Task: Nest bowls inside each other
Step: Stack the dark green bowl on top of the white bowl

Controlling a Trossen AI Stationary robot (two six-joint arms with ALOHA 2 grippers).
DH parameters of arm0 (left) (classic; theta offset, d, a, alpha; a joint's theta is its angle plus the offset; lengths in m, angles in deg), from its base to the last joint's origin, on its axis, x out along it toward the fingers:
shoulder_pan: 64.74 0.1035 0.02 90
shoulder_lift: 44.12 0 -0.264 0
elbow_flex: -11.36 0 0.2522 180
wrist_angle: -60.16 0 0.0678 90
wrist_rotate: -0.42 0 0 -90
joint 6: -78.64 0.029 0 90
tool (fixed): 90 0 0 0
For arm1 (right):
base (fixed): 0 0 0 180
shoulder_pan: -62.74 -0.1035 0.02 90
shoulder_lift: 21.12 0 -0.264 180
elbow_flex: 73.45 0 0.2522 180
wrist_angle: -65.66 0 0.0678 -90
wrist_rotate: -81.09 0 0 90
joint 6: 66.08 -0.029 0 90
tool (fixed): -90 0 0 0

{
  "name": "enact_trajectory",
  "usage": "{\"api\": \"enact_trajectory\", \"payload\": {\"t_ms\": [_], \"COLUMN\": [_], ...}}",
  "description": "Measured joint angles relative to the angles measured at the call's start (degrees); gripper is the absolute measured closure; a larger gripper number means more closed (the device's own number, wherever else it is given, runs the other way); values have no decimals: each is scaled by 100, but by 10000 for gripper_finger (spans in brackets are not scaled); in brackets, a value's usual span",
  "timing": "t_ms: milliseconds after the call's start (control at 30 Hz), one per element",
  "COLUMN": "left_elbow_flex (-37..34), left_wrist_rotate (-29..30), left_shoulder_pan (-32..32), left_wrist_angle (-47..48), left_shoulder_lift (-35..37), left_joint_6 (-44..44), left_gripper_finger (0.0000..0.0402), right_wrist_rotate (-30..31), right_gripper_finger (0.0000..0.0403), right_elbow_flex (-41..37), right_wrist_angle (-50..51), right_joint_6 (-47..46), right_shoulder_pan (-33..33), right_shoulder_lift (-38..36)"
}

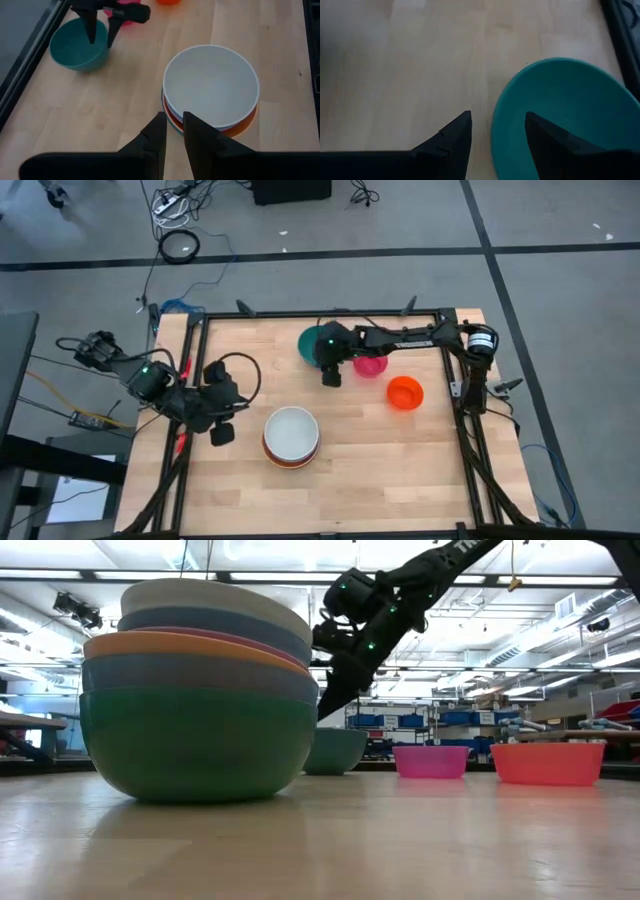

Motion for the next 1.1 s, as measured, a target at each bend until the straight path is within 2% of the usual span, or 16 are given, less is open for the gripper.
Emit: {"api": "enact_trajectory", "payload": {"t_ms": [200, 333, 833, 967, 1100], "left_elbow_flex": [0, 0, -2, -2, -4], "left_wrist_rotate": [15, 152, 173, 197, 209], "left_shoulder_pan": [0, 0, 0, 0, 0], "left_wrist_angle": [92, 100, 101, 104, 107], "left_shoulder_lift": [-4, -4, -11, -11, -11], "left_joint_6": [-38, -29, -10, -11, 5], "left_gripper_finger": [330, 330, 330, 330, 330], "right_wrist_rotate": [18, 367, 404, 442, 440], "right_gripper_finger": [231, 231, 238, 271, 355], "right_elbow_flex": [7, 13, 7, 7, 7], "right_wrist_angle": [280, 371, 348, 277, 264], "right_joint_6": [77, 83, -323, -333, -366], "right_shoulder_pan": [28, 33, 190, 188, 188], "right_shoulder_lift": [-18, 99, 580, 608, 608]}}
